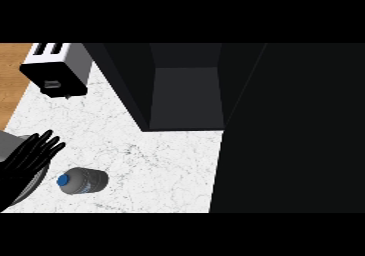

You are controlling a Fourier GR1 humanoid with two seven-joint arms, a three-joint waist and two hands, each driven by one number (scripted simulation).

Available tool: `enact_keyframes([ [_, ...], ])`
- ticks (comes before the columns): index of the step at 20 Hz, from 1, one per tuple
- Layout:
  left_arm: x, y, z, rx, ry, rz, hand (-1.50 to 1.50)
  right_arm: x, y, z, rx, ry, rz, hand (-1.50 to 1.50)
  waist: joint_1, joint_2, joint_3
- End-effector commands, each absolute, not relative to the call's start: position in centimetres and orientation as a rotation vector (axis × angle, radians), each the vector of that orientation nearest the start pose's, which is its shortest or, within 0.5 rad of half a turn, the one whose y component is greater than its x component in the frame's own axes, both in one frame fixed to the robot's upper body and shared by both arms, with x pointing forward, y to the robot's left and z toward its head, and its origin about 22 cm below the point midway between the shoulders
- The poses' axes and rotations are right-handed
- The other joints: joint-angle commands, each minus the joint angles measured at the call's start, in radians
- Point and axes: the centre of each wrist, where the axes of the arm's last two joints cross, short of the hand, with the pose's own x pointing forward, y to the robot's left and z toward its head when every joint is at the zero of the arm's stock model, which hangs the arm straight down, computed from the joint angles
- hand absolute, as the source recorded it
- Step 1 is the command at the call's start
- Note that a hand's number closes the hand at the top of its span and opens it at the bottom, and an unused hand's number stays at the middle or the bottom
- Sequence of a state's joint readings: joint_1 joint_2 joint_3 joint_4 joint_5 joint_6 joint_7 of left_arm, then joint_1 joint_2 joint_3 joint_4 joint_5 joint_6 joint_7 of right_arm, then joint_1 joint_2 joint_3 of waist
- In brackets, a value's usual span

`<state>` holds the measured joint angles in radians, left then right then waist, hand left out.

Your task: Pick up the bottled water, place it into the cabinet and close the cabinet

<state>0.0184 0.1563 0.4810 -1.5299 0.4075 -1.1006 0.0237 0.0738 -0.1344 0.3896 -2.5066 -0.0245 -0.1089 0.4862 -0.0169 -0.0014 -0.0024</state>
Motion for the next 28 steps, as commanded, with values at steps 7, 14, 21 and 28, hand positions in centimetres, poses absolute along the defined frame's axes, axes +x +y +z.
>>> enact_keyframes([
  [7, 22.4, 38.4, -2.1, -0.655, -1.695, -0.378, -1.50, 10.3, -18.7, 20.4, 0.297, -1.955, 0.225, -1.50, -0.004, 0.001, -0.001],
  [14, 21.1, 37.3, -5.5, -0.629, -1.664, -0.335, -1.50, 10.5, -19.0, 20.4, 0.300, -1.953, 0.233, -1.50, -0.013, 0.001, -0.003],
  [21, 22.7, 36.0, -7.6, -0.610, -1.656, -0.367, -1.50, 11.1, -18.8, 20.7, 0.305, -1.955, 0.253, -1.50, -0.008, 0.003, -0.003],
  [28, 22.6, 35.9, -9.9, -0.652, -1.658, -0.291, -1.50, 10.7, -18.5, 20.2, 0.308, -1.956, 0.239, -1.50, -0.027, 0.002, -0.004],
])
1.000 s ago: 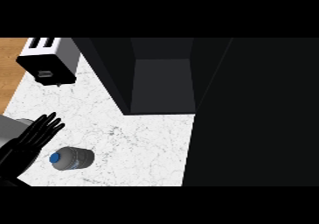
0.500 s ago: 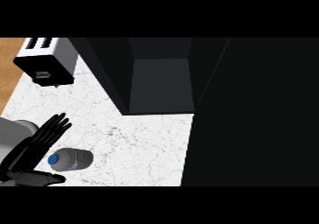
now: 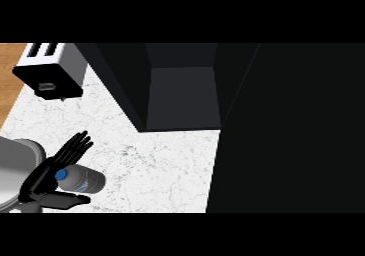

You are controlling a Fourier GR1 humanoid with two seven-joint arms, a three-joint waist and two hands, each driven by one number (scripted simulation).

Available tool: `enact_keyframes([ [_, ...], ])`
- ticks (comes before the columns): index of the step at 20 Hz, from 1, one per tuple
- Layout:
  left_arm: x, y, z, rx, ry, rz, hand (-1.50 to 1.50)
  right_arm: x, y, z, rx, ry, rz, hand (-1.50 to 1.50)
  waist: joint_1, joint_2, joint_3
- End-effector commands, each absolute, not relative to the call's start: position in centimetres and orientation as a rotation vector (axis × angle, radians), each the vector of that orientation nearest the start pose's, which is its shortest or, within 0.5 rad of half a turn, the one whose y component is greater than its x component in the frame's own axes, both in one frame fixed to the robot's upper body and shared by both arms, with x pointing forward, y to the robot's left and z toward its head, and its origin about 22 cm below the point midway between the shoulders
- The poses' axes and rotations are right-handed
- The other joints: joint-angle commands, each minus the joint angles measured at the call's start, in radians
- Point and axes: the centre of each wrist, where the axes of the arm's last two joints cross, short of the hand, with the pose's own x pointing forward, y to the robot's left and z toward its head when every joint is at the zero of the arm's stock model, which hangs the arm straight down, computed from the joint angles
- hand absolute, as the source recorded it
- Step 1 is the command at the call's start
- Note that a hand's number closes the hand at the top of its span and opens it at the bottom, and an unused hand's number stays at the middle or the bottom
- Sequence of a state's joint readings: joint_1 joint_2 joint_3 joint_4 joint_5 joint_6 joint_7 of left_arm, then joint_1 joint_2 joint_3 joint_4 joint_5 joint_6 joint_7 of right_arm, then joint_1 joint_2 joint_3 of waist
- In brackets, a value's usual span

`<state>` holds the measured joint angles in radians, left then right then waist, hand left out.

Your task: Pick up the bottled water, place it into the cabinet and close the cabinet

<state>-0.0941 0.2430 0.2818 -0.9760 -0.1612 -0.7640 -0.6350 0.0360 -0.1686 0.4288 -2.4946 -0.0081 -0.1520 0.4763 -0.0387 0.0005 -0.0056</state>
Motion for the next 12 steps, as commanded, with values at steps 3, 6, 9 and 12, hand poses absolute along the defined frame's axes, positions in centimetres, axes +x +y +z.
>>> enact_keyframes([
  [3, 23.7, 34.7, -10.6, -0.646, -1.651, -0.289, -1.50, 10.5, -18.8, 20.1, 0.302, -1.964, 0.241, -1.50, -0.006, 0.001, 0.001],
  [6, 23.9, 35.6, -10.4, -0.675, -1.650, -0.277, -1.50, 10.0, -19.3, 20.6, 0.290, -1.970, 0.223, -1.50, -0.004, -0.001, 0.001],
  [9, 23.2, 33.7, -12.1, -0.695, -1.641, -0.268, -1.50, 10.9, -18.6, 19.9, 0.290, -1.965, 0.176, -1.50, -0.001, 0.001, 0.000],
  [12, 23.8, 33.8, -12.0, -0.716, -1.628, -0.269, -1.50, 10.9, -19.1, 19.8, 0.264, -1.960, 0.192, -1.50, 0.001, 0.001, 0.002],
])
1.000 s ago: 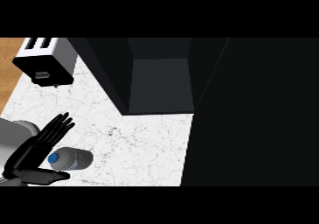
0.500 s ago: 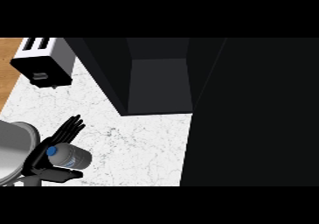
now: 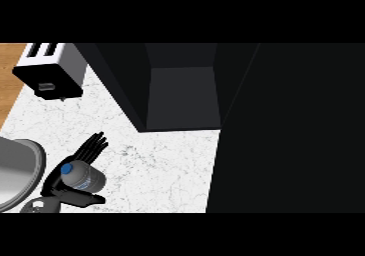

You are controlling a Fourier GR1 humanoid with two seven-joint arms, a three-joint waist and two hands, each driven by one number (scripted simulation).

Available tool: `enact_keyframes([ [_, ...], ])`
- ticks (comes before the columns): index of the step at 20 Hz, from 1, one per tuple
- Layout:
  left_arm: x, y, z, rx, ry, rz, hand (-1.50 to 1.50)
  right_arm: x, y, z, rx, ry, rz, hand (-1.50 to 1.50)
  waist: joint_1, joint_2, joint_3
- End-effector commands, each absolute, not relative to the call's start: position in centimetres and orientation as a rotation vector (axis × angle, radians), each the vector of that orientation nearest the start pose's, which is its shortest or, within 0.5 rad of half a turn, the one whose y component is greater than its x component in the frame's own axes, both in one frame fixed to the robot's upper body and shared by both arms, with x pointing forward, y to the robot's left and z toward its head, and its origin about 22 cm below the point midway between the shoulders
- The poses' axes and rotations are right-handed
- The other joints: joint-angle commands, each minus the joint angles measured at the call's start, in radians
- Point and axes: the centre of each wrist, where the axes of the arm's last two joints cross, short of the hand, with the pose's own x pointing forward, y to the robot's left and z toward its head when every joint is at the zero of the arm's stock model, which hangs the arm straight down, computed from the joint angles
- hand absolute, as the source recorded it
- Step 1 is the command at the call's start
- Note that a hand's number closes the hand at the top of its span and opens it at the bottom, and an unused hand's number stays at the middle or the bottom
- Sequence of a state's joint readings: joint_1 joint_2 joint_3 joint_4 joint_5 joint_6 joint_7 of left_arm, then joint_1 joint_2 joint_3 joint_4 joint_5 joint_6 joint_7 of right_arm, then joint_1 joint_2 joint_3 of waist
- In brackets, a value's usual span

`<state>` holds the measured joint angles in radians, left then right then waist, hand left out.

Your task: Pick up the bottled water, place it into the cabinet and close the cabinet

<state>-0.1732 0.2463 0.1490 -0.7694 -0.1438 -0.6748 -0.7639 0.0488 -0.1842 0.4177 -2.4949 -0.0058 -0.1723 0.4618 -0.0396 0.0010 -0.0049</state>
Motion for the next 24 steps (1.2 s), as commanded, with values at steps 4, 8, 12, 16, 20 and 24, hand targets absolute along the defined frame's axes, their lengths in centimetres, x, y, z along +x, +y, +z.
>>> enact_keyframes([
  [4, 22.9, 33.5, -12.8, -0.785, -1.595, -0.248, 1.50, 11.7, -19.3, 19.4, 0.250, -1.947, 0.192, -1.50, 0.009, 0.001, 0.001],
  [8, 23.9, 31.7, -12.7, -0.882, -1.537, -0.288, 1.50, 11.0, -19.1, 19.7, 0.261, -1.956, 0.199, -1.50, 0.003, -0.003, 0.001],
  [12, 24.5, 29.7, -12.5, -0.875, -1.626, -0.344, 1.50, 11.8, -19.8, 18.8, 0.220, -1.937, 0.186, -1.50, 0.013, -0.002, 0.003],
  [16, 23.5, 29.2, -12.8, -0.797, -1.759, -0.402, 1.50, 10.6, -20.7, 19.5, 0.215, -1.963, 0.194, -1.50, 0.011, -0.003, 0.003],
  [20, 23.2, 27.6, -12.7, -0.876, -1.765, -0.387, 1.50, 10.9, -21.1, 18.6, 0.172, -1.968, 0.177, -1.50, 0.017, -0.005, 0.005],
  [24, 24.7, 24.3, -13.5, -0.488, -1.785, -0.085, 1.50, 10.7, -22.6, 19.4, 0.107, -1.958, 0.175, -1.50, 0.016, -0.002, 0.005],
])
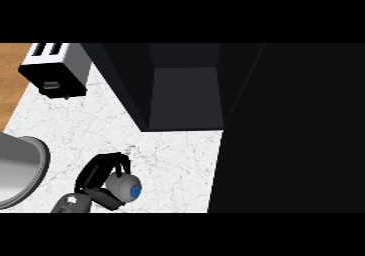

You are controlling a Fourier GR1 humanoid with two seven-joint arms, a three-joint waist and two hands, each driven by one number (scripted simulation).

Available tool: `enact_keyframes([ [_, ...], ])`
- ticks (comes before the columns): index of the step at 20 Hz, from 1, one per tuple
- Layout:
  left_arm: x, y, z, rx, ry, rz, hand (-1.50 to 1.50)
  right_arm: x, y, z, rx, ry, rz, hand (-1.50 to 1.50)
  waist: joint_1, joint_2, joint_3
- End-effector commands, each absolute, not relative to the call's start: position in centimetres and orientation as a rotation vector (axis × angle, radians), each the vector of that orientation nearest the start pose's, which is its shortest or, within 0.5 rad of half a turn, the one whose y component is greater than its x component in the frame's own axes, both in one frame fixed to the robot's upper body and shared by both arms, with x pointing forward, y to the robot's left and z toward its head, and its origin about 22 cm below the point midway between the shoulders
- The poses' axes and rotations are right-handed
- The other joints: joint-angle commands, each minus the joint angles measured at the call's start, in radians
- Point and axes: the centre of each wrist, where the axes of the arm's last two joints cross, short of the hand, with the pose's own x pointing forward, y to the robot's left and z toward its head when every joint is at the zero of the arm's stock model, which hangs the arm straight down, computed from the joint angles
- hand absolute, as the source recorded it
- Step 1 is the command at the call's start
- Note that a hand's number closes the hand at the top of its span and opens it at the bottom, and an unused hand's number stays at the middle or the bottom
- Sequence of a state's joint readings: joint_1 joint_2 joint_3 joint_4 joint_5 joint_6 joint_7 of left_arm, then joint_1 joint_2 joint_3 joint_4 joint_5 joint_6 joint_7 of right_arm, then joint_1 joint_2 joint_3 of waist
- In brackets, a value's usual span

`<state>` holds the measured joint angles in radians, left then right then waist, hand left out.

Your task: Pick up the bottled water, place it into the cabinet and close the cabinet

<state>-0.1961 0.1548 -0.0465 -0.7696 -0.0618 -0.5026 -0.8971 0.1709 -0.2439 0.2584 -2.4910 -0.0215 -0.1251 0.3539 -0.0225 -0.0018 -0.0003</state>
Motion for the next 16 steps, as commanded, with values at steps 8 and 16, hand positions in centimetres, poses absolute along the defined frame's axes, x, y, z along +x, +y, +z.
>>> enact_keyframes([
  [8, 29.0, 18.6, -11.0, -0.390, -1.786, 0.117, 1.50, 11.4, -25.1, 18.9, 0.072, -1.981, 0.149, -1.50, -0.007, 0.000, 0.001],
  [16, 32.6, 14.0, -5.1, -0.437, -1.755, 0.131, 1.50, 12.1, -27.9, 18.1, 0.020, -1.961, 0.115, -1.50, -0.008, -0.004, 0.002],
])
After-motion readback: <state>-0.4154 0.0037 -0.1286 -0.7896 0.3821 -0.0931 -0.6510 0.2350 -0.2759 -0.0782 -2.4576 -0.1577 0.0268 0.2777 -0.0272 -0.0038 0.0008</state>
